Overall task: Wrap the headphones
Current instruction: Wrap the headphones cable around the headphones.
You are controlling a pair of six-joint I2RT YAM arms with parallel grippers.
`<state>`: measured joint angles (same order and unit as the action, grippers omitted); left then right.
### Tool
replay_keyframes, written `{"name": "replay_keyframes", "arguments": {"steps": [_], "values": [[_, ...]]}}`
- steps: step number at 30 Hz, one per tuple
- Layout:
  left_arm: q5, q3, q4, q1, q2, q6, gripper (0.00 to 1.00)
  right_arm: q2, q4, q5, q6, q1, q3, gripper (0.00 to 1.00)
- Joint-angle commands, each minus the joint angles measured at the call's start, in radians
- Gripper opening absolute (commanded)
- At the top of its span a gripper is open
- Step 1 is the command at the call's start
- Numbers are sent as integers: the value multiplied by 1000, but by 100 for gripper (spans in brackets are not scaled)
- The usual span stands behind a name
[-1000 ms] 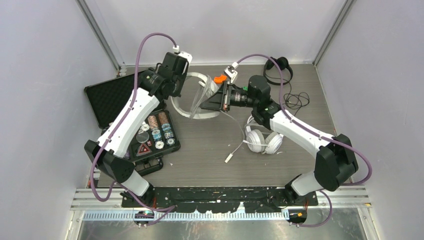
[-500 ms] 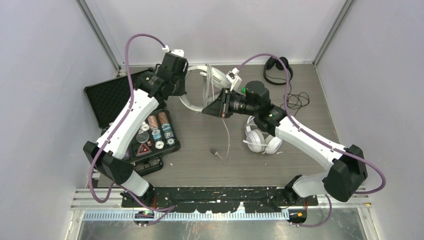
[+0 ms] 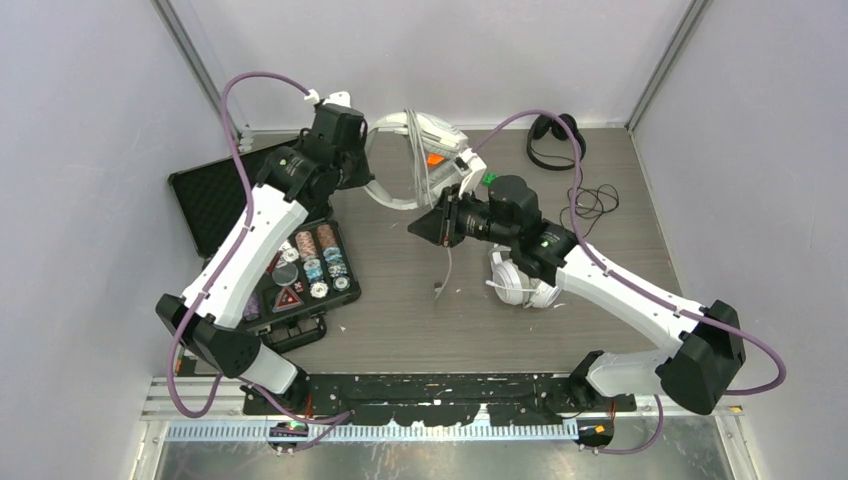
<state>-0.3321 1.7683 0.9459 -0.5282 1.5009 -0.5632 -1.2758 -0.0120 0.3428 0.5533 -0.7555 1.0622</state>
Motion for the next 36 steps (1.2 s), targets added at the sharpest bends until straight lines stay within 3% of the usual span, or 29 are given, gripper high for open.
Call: {"name": "replay_keyframes", "arguments": {"steps": [1, 9, 30, 36], "values": [[35, 50, -119, 5, -62, -125, 0, 43, -15, -112, -73, -33, -25, 20], [77, 61, -128, 5, -71, -175, 0, 125, -196, -251, -84, -56, -176, 20], [191, 75, -144, 5, -108, -268, 0, 108, -463, -309, -32, -56, -363, 28], [218, 72, -147, 5, -117, -272, 0, 94, -613, -336, -34, -56, -454, 31]]}}
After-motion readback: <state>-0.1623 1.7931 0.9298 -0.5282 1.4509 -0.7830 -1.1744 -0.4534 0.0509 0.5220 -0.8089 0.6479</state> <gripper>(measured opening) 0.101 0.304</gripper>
